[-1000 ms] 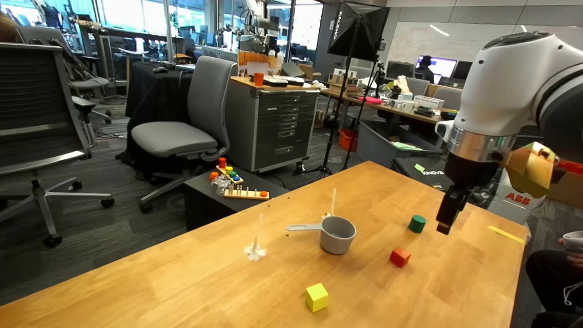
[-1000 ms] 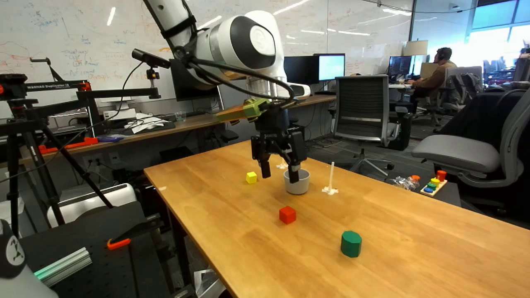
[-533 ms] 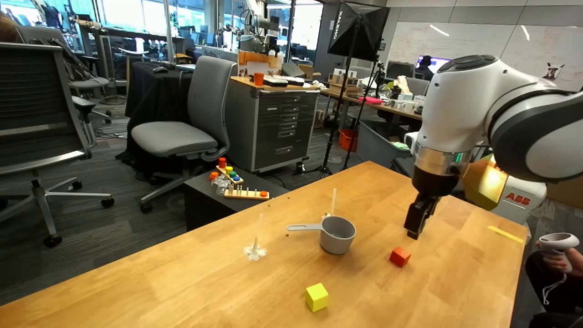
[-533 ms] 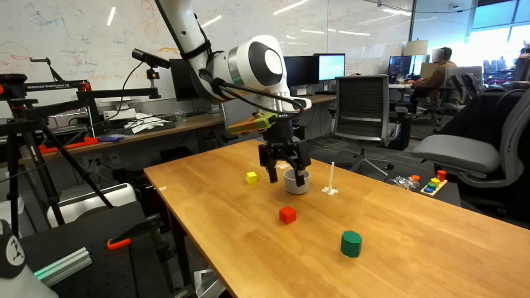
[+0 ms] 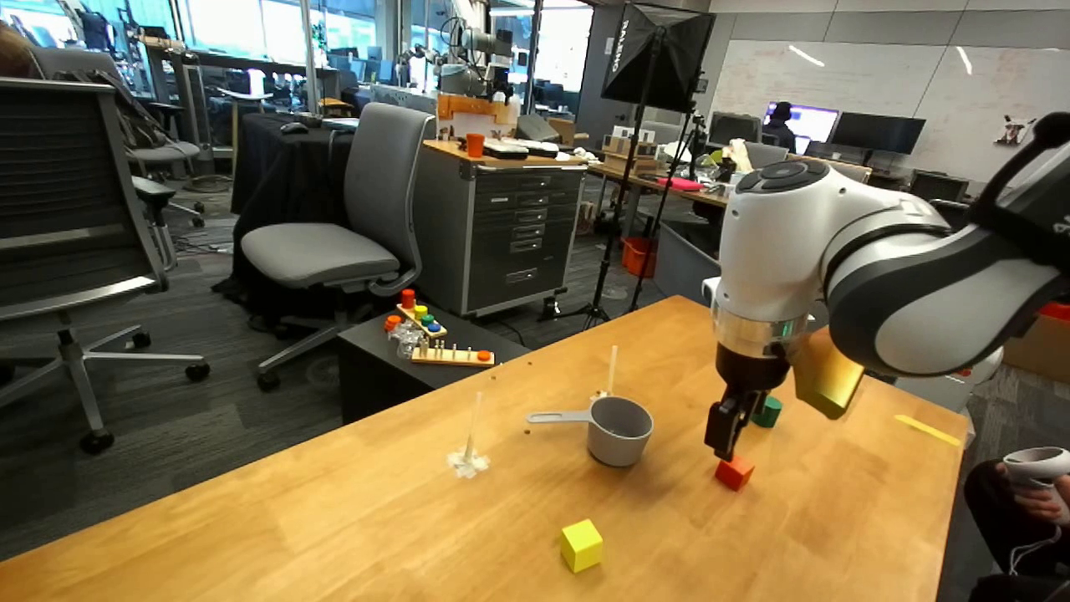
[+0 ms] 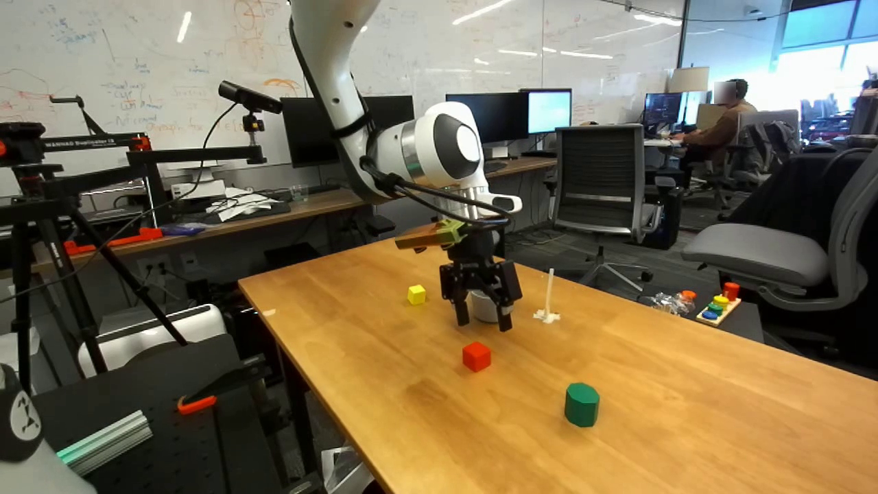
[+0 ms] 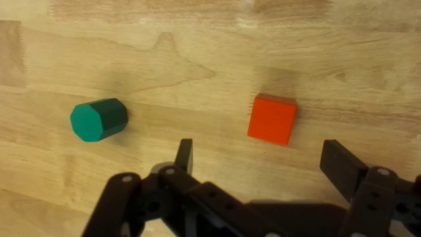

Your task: Put the cubes in the measuring cups

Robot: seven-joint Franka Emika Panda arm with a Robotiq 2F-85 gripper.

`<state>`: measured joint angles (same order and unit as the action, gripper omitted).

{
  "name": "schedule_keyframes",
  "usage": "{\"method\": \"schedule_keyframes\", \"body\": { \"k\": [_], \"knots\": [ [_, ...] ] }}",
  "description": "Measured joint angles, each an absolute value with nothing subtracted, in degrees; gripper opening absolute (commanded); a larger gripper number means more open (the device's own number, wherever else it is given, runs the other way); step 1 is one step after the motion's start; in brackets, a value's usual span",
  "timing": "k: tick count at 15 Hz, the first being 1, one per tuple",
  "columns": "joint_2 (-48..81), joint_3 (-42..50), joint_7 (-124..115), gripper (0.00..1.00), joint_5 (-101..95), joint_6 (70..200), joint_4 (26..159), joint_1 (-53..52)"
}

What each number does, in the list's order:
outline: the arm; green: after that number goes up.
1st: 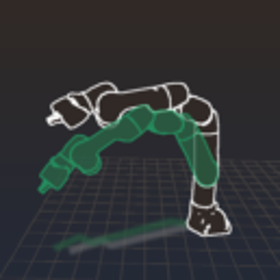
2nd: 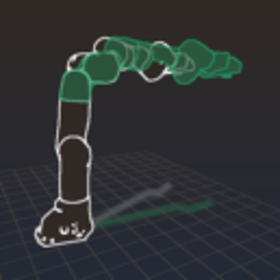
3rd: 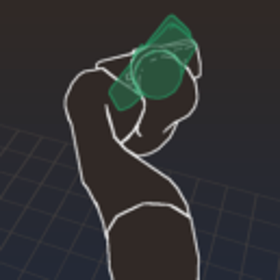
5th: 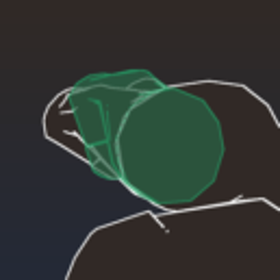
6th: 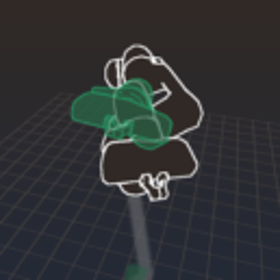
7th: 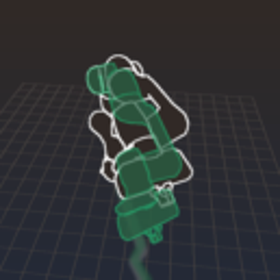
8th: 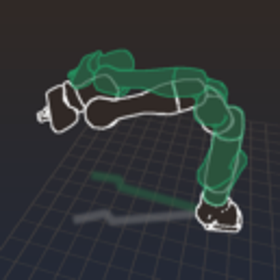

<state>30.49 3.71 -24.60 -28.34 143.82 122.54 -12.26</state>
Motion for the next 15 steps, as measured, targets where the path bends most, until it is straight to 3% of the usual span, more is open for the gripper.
{"method": "schedule_keyframes", "body": {
  "k": [8, 9, 10, 13, 14, 15],
  "knots": [
    [33.52, 3.99, -25.87, 1.00, -26.48, 143.82, 121.85, -13.55],
    [33.63, 4.06, -25.88, 0.75, -26.10, 143.82, 121.85, -13.56],
    [33.68, 4.12, -25.88, 0.72, -25.84, 143.82, 121.84, -13.56],
    [33.73, 4.43, -26.00, 0.49, -25.37, 143.82, 121.71, -13.57],
    [33.75, 4.53, -26.10, 0.86, -25.22, 143.82, 121.66, -13.57],
    [33.78, 4.61, -26.19, 0.87, -25.07, 143.82, 121.61, -13.57]
  ]
}}
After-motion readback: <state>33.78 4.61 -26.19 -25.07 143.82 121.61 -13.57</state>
